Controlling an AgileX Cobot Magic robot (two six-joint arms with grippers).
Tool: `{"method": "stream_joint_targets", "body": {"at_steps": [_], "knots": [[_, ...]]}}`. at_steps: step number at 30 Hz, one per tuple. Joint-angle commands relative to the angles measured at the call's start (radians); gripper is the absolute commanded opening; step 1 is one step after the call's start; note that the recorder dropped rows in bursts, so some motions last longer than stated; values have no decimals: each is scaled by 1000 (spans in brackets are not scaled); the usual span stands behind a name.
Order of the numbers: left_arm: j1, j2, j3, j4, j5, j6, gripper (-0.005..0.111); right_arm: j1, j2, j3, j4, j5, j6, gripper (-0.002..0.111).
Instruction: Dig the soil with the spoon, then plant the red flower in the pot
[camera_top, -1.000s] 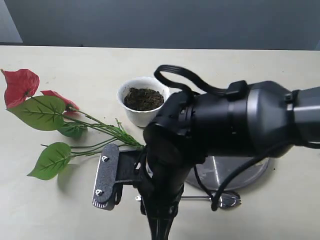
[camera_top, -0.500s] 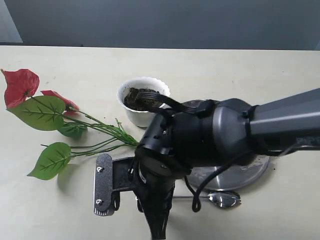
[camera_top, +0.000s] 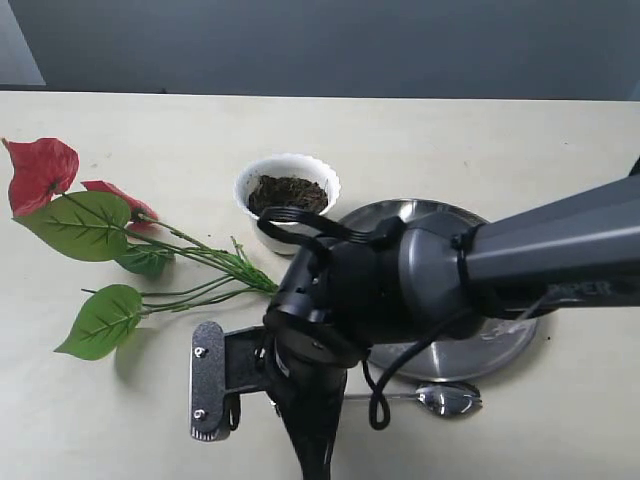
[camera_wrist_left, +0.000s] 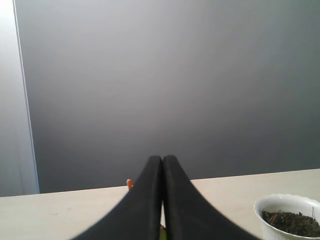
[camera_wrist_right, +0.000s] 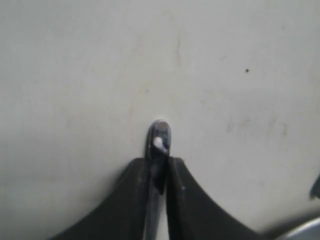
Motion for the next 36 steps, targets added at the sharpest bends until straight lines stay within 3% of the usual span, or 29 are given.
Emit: {"method": "stream_joint_targets", "body": {"at_steps": [1, 16, 24, 36], "knots": [[-5, -2, -2, -3, 0, -3, 0, -1, 15, -3, 1, -15, -6, 0], [-5, -2, -2, -3, 0, -3, 0, -1, -78, -3, 261, -15, 19, 0], [-5, -2, -2, -3, -3, -3, 0, -1, -168, -3, 289, -39, 19, 0], [-5, -2, -2, -3, -3, -3, 0, -6, -348, -3, 335, -523, 19, 0]]}}
